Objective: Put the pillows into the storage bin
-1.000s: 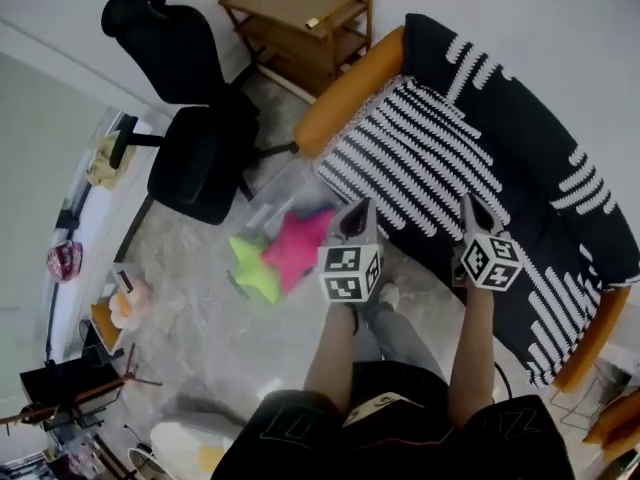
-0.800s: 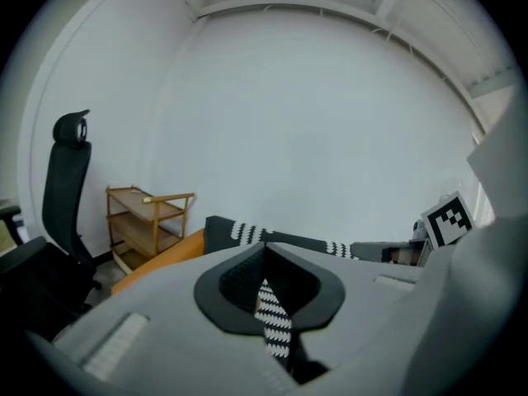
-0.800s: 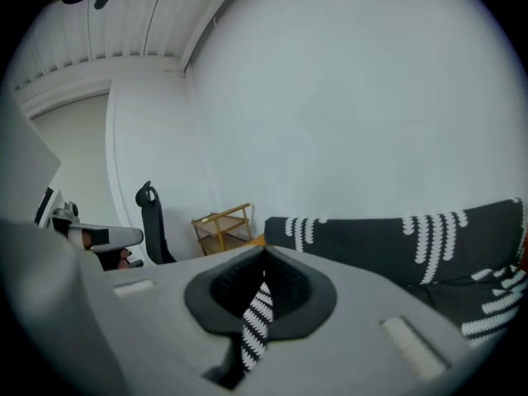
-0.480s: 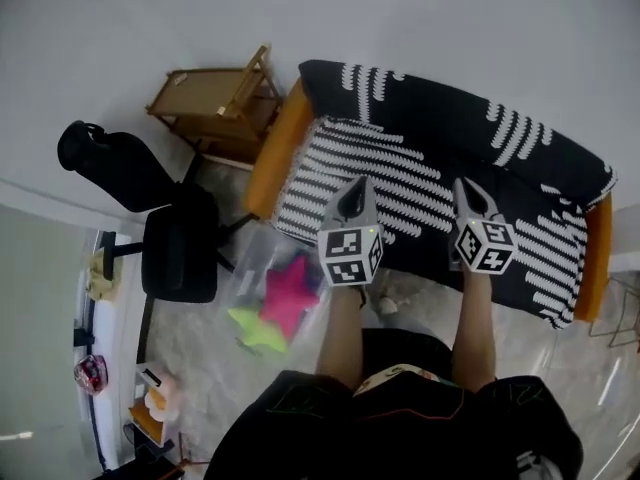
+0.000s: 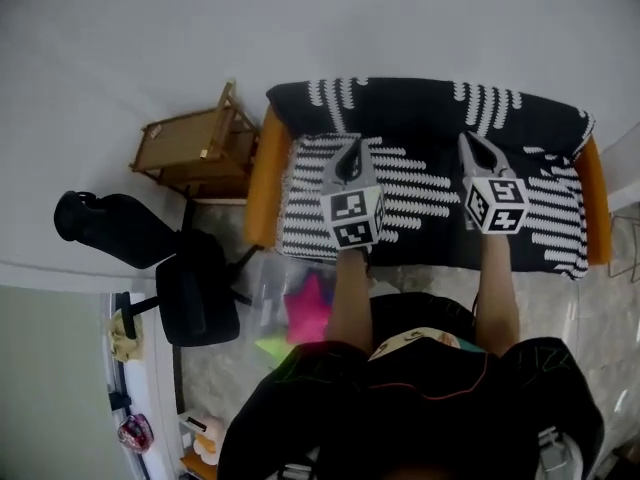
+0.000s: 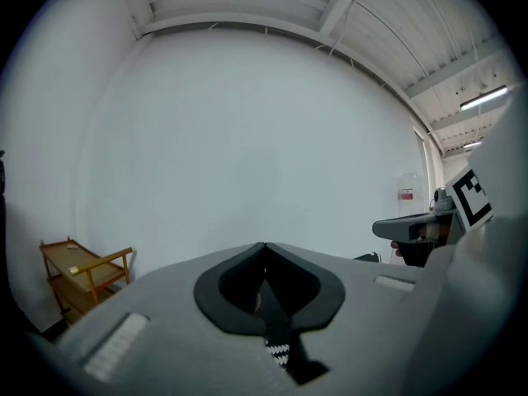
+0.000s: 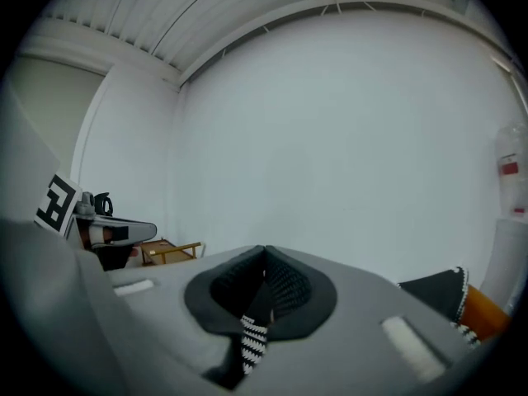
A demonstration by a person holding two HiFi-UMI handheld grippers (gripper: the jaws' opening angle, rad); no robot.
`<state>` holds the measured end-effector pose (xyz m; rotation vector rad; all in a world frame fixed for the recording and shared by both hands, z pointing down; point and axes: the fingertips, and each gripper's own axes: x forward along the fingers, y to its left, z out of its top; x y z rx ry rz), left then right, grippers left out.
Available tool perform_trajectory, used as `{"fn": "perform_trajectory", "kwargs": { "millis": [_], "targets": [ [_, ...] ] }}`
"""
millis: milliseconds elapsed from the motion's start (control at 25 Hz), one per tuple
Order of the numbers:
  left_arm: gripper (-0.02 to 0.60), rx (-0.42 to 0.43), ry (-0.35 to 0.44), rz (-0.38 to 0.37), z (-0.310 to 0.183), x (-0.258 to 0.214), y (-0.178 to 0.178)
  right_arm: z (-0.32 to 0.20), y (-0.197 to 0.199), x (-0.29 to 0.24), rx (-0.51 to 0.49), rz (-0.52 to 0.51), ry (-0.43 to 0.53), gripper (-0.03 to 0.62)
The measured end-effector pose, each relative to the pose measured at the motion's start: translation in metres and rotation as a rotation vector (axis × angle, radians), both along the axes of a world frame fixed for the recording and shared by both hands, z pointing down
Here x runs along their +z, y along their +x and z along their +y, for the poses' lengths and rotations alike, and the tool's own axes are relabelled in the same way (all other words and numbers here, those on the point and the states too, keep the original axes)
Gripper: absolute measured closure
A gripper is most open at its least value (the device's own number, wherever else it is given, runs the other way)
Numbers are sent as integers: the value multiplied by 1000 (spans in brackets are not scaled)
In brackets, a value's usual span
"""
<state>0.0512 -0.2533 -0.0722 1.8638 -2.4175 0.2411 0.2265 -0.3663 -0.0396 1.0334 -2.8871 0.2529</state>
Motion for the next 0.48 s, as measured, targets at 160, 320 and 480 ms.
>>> {"fn": "perform_trajectory", "kwargs": {
  "millis": [160, 320, 480],
  "targets": [
    [571, 11, 17, -20, -7, -6, -3, -1, 5, -9, 27, -12, 25, 591],
    [571, 27, 11, -37, -12, -6, -6, 0, 9, -7, 60, -10, 22, 591],
    [571, 30, 29, -58, -21, -12, -13, -9, 5, -13, 75, -23, 39, 591]
  ]
}}
